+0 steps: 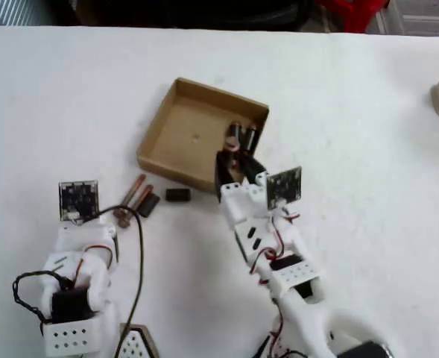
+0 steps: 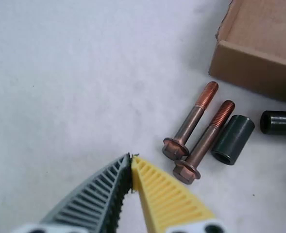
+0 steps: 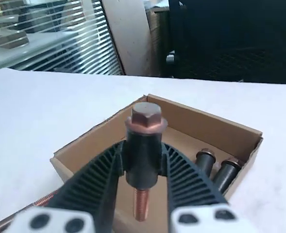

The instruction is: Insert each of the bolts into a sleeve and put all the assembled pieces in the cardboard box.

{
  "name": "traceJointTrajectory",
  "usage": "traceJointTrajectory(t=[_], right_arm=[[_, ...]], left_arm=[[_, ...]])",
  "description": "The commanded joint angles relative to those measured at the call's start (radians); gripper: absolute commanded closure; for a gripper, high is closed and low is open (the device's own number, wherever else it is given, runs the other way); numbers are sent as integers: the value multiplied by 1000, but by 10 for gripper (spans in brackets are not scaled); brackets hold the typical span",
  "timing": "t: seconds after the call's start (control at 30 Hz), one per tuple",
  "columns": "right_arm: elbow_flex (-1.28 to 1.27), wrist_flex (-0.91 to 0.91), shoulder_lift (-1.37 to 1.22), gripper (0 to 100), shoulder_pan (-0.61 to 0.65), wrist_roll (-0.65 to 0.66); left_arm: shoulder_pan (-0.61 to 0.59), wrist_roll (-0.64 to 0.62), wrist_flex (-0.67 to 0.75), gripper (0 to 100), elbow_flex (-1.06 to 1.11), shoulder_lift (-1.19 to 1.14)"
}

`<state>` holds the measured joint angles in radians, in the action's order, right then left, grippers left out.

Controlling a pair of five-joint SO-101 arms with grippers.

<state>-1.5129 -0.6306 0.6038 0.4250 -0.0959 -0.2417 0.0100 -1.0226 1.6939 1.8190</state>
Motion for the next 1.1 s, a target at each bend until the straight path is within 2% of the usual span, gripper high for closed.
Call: traceJointTrajectory(t=[0.0, 0.17, 0.33, 0.57, 0.83, 1.07], right_arm=[[87, 223, 159, 982, -10, 2], [201, 564, 268, 982, -24, 5], [402, 881, 251, 981, -73, 9], [638, 1000, 79, 981, -82, 9], [991, 1208, -240, 981, -77, 9], [1244, 1288, -504, 981, -79, 6]], left_arm=[[8, 8, -6, 977, -2, 7], [8, 8, -18, 977, -2, 7], [8, 8, -18, 977, -2, 7], [8, 8, -18, 977, -2, 7], [8, 8, -18, 977, -2, 7], [8, 9, -18, 977, -2, 7]])
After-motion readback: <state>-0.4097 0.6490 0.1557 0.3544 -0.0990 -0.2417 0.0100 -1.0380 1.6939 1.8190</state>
